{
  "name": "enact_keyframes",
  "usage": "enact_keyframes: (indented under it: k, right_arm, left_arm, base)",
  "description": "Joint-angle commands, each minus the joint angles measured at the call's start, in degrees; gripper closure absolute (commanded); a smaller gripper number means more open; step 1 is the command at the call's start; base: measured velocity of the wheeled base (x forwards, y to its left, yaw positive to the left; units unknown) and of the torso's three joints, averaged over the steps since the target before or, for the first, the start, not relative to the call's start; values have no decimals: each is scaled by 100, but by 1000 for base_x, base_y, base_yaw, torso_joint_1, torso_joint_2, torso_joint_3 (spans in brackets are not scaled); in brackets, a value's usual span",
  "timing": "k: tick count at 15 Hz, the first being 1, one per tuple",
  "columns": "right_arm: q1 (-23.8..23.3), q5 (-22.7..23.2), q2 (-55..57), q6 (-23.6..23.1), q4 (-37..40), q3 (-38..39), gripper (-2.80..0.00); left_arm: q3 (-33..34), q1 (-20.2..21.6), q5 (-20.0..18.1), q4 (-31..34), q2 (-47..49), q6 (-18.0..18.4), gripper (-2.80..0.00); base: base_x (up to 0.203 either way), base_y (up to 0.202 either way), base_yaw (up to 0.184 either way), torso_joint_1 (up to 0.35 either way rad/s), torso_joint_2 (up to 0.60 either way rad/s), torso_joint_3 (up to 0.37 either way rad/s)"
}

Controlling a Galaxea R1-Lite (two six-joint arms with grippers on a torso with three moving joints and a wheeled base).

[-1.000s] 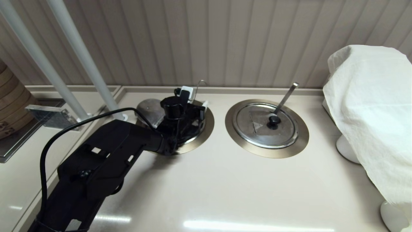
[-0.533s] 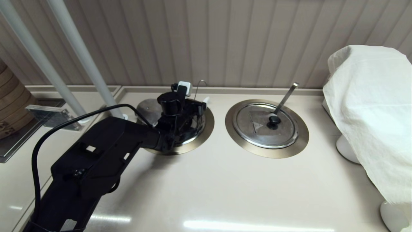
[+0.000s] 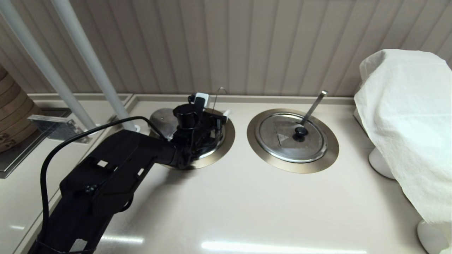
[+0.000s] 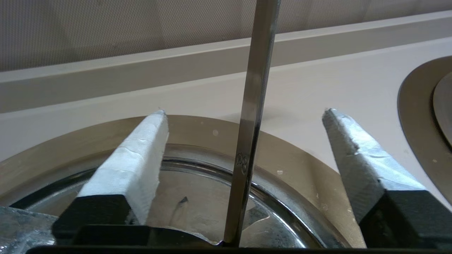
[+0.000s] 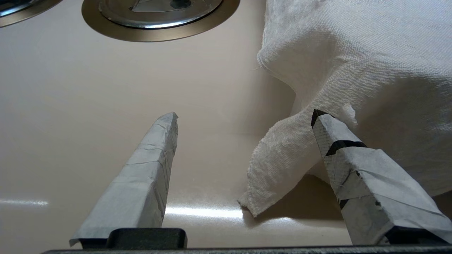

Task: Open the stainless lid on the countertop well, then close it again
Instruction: Stir with a spoon

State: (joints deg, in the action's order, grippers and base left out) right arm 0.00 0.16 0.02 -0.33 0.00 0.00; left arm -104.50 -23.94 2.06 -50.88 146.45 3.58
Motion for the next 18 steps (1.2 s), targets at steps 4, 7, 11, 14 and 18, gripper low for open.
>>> enact_keyframes:
  k: [4, 7, 11, 14, 18]
  right_arm:
    - [0, 2, -2, -2, 0, 0, -280]
    - [0, 2, -2, -2, 0, 0, -280]
    - [0, 2, -2, -2, 0, 0, -280]
    - [0, 2, -2, -2, 0, 0, -280]
    - [0, 2, -2, -2, 0, 0, -280]
  left_arm:
    - [0, 4, 40, 17, 42, 2, 0]
    - [0, 12, 14, 8, 60, 11, 0]
    - [2, 41, 5, 17, 68, 2, 0]
    - [15, 72, 5, 8, 41, 2, 0]
    - [54, 91, 58, -18, -30, 77, 0]
  base:
    - [0, 0, 0, 0, 0, 0]
    - [0, 0, 0, 0, 0, 0]
    - [0, 0, 0, 0, 0, 0]
    - [0, 0, 0, 0, 0, 0]
    - [0, 0, 0, 0, 0, 0]
